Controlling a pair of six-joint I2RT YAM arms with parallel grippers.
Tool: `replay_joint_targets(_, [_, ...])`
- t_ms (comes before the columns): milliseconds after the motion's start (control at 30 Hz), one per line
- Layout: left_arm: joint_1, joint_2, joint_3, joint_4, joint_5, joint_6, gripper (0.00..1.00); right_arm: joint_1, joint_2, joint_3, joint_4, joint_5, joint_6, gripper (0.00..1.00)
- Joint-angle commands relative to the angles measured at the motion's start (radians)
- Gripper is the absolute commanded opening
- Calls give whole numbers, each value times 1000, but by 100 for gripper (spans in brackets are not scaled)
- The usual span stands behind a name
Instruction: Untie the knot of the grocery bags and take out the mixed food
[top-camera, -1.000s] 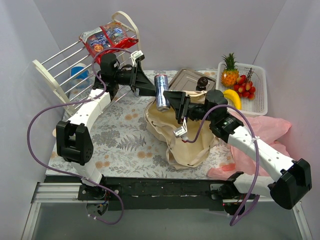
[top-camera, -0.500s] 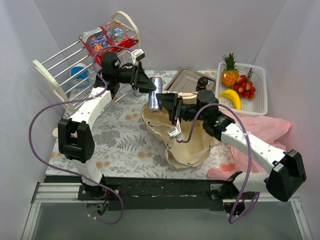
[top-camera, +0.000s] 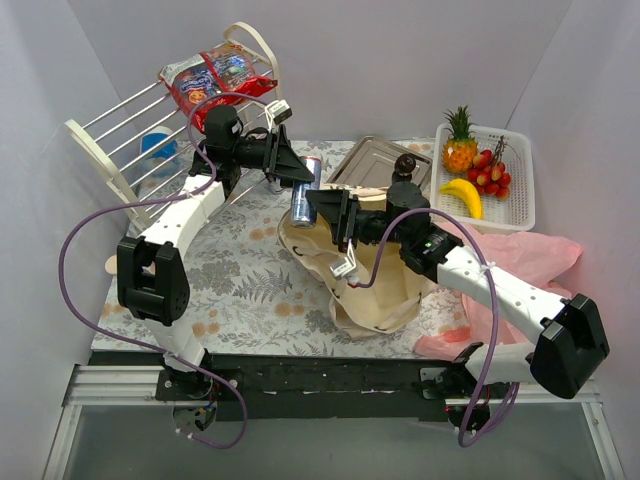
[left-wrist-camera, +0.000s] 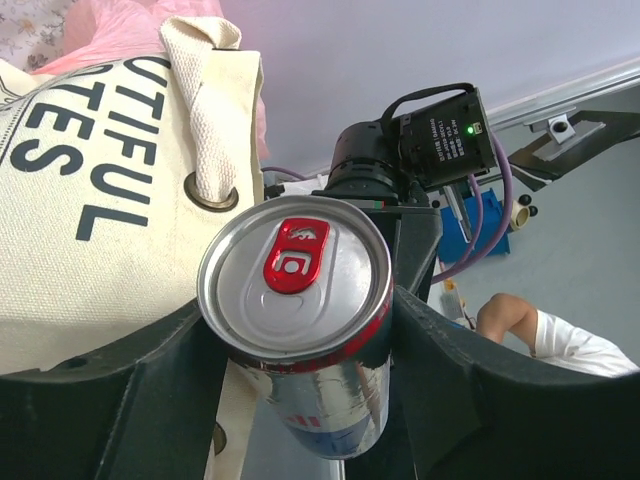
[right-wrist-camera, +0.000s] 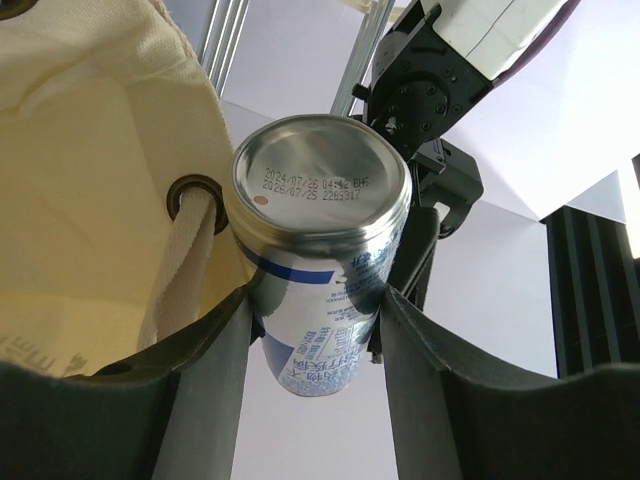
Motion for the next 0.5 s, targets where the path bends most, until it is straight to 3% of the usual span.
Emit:
replay_joint_targets(0, [-6,-4,-10,-5,13,24,55,1,-3,42,99,47,-42,1])
replay_joint_targets(33, [-6,-2,-11,1,15,29,50,1,-4,39,99,48,-40,1])
replay_joint_targets(133, [-6,1,-5,-3,7,52,7,4,-6,31,98,56,-42,1])
replay_joint_targets(167, [-6,1,-2,-6,4,57,0,4,-9,27,96,62,-40,1])
replay_joint_targets(233, [-3,4,18,-2,10,57,0,6,-19,1,96,80,-30,1])
replay_joint_targets(333, [6,12,93,9,19,49,0,6,-62,-21,11,148,36,29])
replay_joint_targets(367, [9,18,119,4,22,47,0,4,-87,-15,-46,186,76,42])
replay_joint_targets(433, [14,24,212,-8,32,49,0,1,-114,-12,-167,220,195,48])
replay_joint_targets(467, [14,27,246,-16,41,54,0,3,-148,-42,-171,247,238,56])
